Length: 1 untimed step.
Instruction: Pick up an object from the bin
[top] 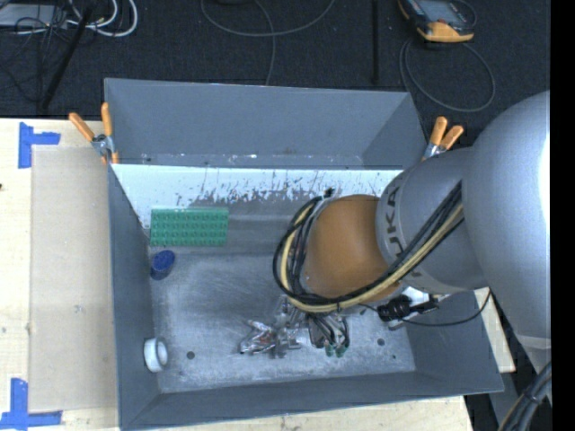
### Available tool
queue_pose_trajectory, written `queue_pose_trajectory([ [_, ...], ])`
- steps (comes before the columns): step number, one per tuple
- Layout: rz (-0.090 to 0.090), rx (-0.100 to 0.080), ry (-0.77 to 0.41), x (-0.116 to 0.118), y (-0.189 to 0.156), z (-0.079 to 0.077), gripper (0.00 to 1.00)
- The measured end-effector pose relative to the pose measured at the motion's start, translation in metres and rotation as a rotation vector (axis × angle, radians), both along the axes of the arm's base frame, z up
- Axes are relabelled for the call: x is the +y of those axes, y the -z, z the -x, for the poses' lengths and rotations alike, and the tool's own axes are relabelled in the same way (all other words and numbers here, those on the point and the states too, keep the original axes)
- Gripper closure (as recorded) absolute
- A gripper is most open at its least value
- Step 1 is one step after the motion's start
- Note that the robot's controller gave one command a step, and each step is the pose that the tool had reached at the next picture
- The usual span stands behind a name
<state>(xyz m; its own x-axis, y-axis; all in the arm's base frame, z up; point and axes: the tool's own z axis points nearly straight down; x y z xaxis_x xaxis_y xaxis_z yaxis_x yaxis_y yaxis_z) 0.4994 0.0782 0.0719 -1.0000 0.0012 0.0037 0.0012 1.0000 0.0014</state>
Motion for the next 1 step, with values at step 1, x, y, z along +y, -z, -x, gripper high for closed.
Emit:
queue_pose_trajectory([
  [1, 0.000, -0.013, 0.040, -0.0070, -0.2137, -0.0103, 1.00],
])
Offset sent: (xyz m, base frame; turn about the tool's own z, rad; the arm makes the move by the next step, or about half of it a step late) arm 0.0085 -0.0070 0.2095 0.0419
